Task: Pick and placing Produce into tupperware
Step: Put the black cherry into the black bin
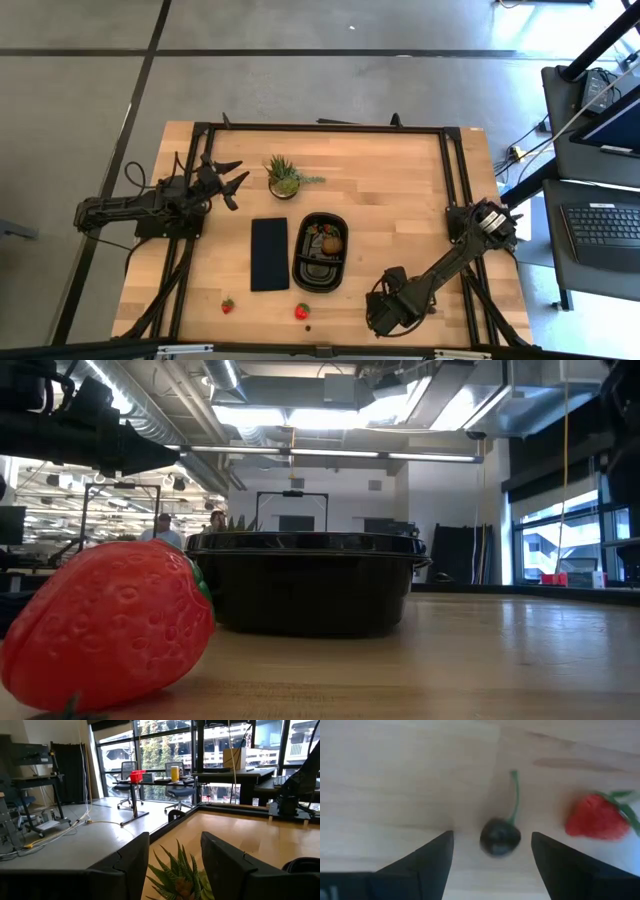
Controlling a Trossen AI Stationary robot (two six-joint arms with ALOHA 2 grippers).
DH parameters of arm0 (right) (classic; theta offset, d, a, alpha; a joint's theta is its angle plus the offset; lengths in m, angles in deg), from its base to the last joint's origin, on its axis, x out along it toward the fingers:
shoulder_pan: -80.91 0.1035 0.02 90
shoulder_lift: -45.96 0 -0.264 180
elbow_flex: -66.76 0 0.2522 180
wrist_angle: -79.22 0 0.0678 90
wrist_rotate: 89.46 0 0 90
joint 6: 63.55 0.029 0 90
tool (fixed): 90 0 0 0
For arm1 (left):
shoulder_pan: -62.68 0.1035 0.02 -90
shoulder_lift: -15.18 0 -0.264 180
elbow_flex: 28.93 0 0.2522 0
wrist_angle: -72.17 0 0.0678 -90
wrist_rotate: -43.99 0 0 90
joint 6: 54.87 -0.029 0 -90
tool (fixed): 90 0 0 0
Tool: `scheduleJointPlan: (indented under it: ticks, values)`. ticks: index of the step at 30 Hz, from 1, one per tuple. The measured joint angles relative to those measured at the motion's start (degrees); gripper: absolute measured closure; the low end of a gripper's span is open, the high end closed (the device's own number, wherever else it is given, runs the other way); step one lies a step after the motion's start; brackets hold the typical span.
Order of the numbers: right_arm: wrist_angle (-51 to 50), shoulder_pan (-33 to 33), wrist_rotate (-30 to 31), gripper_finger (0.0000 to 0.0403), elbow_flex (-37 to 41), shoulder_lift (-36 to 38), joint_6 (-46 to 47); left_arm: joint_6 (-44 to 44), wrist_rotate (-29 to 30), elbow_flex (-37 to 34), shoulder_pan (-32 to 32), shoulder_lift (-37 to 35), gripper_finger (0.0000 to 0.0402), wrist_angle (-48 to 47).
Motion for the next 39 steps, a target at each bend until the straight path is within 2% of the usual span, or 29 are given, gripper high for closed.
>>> scheduleJointPlan:
  ticks: [4,10,22,28,33,39]
  values:
    - [4.08,-0.13,0.08,0.0135,3.35,0.52,-1.00,0.02,0.00,-0.01,0.00,0.01,0.0230,-0.01]
    - [4.64,-0.17,0.16,0.0145,4.47,0.56,-1.22,0.04,0.00,0.00,0.00,0.00,0.0230,0.01]
    - [5.62,-0.26,0.56,0.0247,4.49,0.42,-3.02,0.07,0.00,-0.01,-0.02,-0.01,0.0230,0.01]
    - [5.64,-0.28,0.63,0.0279,4.49,0.42,-4.45,0.07,0.00,0.00,0.00,-0.01,0.0230,0.01]
    - [5.32,-1.10,-0.17,0.0280,4.49,0.42,-4.73,0.07,0.00,-0.01,-0.01,0.01,0.0230,0.01]
    - [4.86,-3.05,-1.21,0.0267,4.49,0.42,-11.18,0.07,0.00,0.01,-0.02,-0.01,0.0230,0.01]
